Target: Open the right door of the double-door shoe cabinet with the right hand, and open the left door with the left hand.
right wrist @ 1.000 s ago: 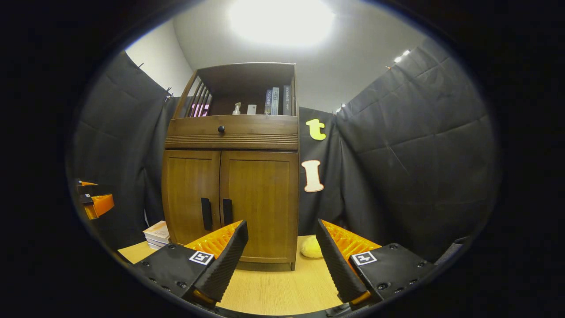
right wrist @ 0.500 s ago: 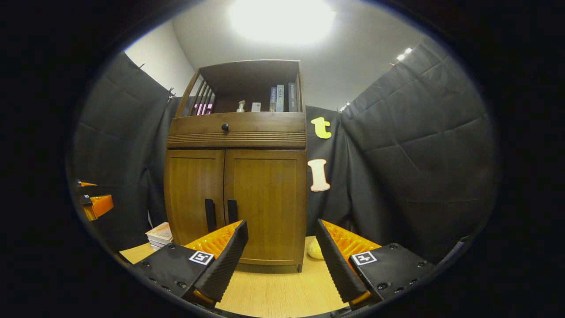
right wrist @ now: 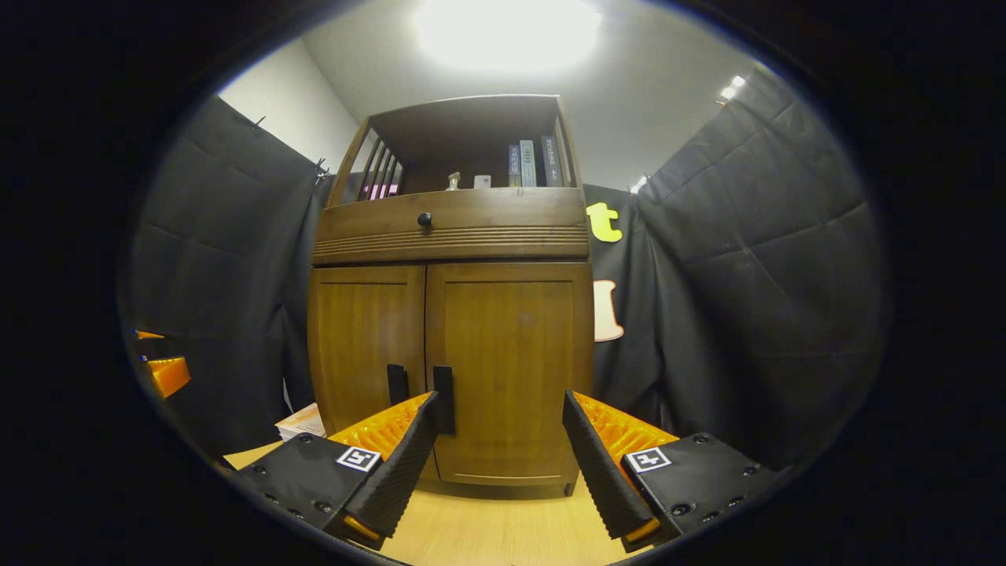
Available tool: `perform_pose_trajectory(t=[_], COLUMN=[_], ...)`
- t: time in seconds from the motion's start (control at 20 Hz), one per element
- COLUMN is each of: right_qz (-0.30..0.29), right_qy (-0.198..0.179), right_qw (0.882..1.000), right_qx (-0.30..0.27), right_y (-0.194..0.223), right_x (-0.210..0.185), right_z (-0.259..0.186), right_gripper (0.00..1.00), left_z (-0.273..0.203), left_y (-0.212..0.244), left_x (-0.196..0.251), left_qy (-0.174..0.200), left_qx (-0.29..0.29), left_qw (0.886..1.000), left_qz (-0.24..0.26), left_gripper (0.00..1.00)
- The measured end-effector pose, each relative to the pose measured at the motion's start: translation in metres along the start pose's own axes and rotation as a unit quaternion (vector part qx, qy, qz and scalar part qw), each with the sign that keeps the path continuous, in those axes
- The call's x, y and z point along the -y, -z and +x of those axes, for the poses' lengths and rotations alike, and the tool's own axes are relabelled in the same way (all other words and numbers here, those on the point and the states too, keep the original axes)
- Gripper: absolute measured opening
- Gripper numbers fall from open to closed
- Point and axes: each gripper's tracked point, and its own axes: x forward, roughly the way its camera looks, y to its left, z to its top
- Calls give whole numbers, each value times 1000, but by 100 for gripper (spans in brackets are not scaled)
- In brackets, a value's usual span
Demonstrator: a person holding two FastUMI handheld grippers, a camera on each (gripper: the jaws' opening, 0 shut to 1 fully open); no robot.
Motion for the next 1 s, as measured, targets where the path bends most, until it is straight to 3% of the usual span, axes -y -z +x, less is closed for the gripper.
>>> perform_pose_trajectory(t=[1.0], right_qz=[14], right_qy=[-54], right_qw=[998], right_qx=[-21], right_y=[51], right_x=[-75], right_z=[137], right_gripper=[98], left_z=[-26], left_y=[7], left_x=[-53], left_qy=[-108], left_qx=[-20], left_qw=[994], left_qz=[20], left_gripper=[96])
